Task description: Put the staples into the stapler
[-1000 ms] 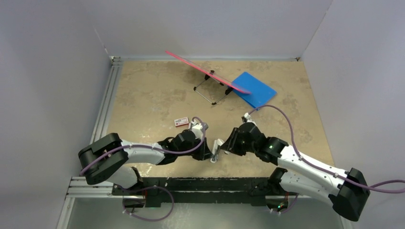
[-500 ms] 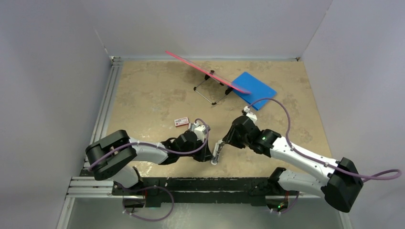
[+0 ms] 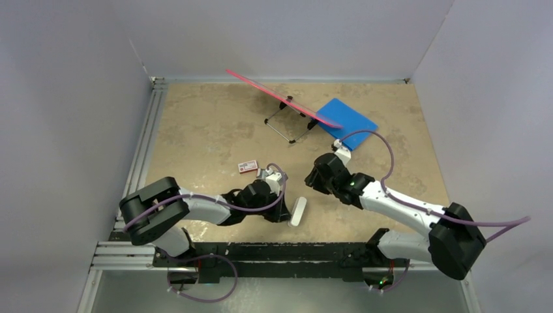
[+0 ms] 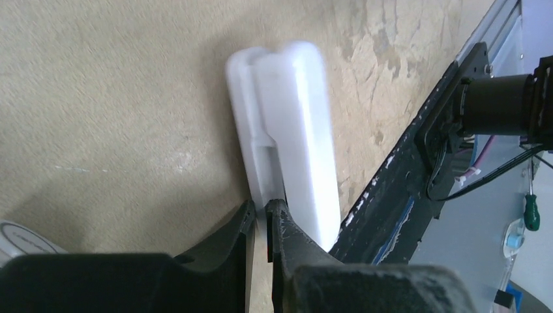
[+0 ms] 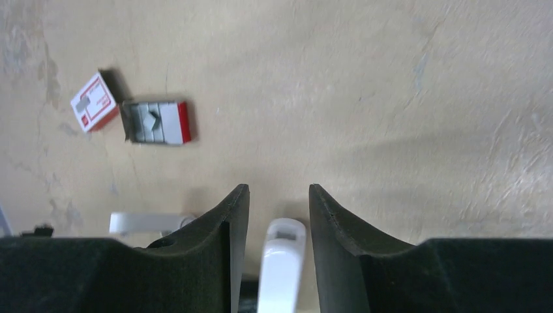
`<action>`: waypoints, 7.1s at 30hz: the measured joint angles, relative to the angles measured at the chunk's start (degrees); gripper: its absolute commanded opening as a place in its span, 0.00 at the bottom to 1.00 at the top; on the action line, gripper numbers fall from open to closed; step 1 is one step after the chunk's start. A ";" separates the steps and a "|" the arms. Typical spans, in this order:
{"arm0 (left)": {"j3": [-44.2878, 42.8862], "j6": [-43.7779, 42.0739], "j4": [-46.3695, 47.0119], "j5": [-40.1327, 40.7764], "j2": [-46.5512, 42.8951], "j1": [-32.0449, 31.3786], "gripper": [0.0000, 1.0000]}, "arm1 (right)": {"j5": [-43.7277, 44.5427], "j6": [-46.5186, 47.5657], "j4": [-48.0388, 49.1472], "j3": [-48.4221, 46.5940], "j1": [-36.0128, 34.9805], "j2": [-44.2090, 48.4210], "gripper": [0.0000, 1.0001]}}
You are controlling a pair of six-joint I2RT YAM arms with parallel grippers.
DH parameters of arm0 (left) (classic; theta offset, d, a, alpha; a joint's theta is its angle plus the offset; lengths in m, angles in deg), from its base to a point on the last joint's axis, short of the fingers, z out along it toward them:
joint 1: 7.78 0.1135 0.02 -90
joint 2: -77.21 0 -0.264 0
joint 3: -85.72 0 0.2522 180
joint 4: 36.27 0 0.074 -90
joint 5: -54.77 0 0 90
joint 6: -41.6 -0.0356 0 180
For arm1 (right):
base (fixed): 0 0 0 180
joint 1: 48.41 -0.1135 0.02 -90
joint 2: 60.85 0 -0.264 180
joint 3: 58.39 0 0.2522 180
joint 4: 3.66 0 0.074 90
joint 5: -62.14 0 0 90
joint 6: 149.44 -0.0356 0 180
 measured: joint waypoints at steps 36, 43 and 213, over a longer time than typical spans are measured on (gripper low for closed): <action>-3.17 18.49 -1.66 0.59 5.16 -3.34 0.00 | -8.96 -11.13 -2.99 9.44 -20.59 9.73 0.65; -3.17 18.49 -1.60 1.09 5.16 -3.54 0.00 | -5.68 -14.45 -3.80 9.22 -22.93 5.77 0.47; 0.92 19.85 21.90 4.81 -2.82 -3.89 0.59 | 3.74 -43.76 -4.20 10.27 -7.06 37.90 0.18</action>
